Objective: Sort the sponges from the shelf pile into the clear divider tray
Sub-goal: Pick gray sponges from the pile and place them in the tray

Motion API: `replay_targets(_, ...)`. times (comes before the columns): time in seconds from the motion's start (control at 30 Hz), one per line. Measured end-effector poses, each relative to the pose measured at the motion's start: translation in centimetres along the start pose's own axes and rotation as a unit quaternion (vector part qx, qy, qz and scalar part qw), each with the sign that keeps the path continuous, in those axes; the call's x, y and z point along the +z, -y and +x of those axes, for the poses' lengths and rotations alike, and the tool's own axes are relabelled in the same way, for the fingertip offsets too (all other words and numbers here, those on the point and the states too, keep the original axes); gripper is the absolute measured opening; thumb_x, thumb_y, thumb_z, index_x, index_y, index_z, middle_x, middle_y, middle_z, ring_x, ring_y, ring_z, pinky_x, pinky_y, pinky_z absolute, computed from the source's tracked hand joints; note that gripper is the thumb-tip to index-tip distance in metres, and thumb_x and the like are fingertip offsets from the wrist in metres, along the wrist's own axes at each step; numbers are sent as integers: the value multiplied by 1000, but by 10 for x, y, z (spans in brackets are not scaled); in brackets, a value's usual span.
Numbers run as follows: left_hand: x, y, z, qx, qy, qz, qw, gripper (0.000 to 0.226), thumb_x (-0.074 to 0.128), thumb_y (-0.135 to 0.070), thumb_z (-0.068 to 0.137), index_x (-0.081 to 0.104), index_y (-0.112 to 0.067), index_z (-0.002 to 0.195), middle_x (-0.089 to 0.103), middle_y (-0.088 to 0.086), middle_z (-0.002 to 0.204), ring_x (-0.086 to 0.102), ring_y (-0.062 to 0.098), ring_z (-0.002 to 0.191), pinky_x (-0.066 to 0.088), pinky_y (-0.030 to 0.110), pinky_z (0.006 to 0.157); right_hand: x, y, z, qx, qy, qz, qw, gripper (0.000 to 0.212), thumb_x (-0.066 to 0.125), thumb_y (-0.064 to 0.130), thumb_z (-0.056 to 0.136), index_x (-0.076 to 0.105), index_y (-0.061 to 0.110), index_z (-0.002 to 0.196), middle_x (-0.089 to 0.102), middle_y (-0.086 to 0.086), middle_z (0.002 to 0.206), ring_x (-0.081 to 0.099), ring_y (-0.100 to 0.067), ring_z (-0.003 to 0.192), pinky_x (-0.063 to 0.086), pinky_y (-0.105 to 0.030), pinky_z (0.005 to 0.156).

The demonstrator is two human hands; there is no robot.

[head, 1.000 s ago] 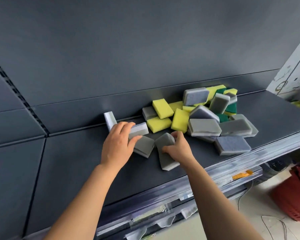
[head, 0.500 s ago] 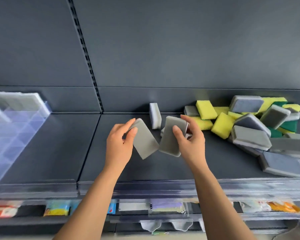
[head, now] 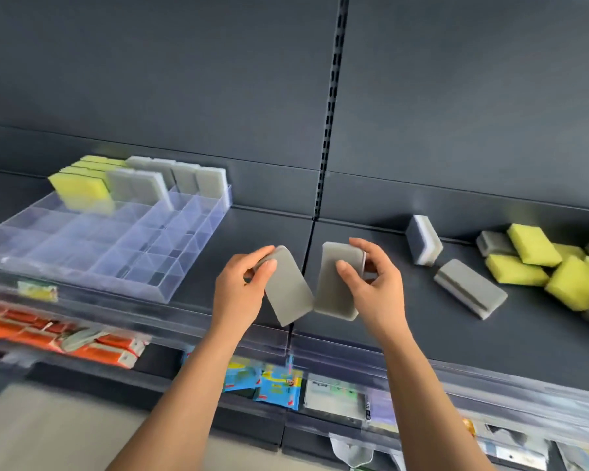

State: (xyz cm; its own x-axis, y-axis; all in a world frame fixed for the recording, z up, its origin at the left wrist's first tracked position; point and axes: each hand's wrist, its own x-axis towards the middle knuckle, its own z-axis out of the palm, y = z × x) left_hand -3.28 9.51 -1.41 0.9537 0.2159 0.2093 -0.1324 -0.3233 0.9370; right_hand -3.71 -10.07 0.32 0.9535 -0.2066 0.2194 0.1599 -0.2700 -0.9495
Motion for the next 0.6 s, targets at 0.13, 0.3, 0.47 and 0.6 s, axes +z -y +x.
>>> replay_targets(0.13,-52,15,8,-3,0,7,1000,28,59,-29,89,60,-55,100,59,-8,93,59,17,88,53,49,76,51,14,-12,-7,4,-7,1000,32,68,20,83,61,31,112,64,11,99,55,-5,82,50,-27,76)
replay_targets(0.3,-108,30,21,-1,-9,10,1000,25,60,-30,88,61,-52,100,61,-7,98,60,18,91,54,50,77,106,31,-21,-11,20,2,1000,32,68,21,84,60,33,113,62,10,99,55,-6,83,48,-22,71)
replay_targets(0.47,-150,40,43,-5,-21,6,1000,24,61,-27,88,63,-48,100,60,-9,95,60,20,91,54,50,75,151,48,-15,-15,38,2,999,32,67,21,85,60,32,114,61,12,98,55,-7,83,49,-22,70)
replay_targets(0.6,-173,44,72,-8,-13,0,1000,26,64,-24,86,63,-43,103,61,-3,102,60,21,94,57,43,73,184,56,5,-16,41,16,999,33,68,19,84,61,30,114,62,11,96,55,-8,83,47,-22,75)
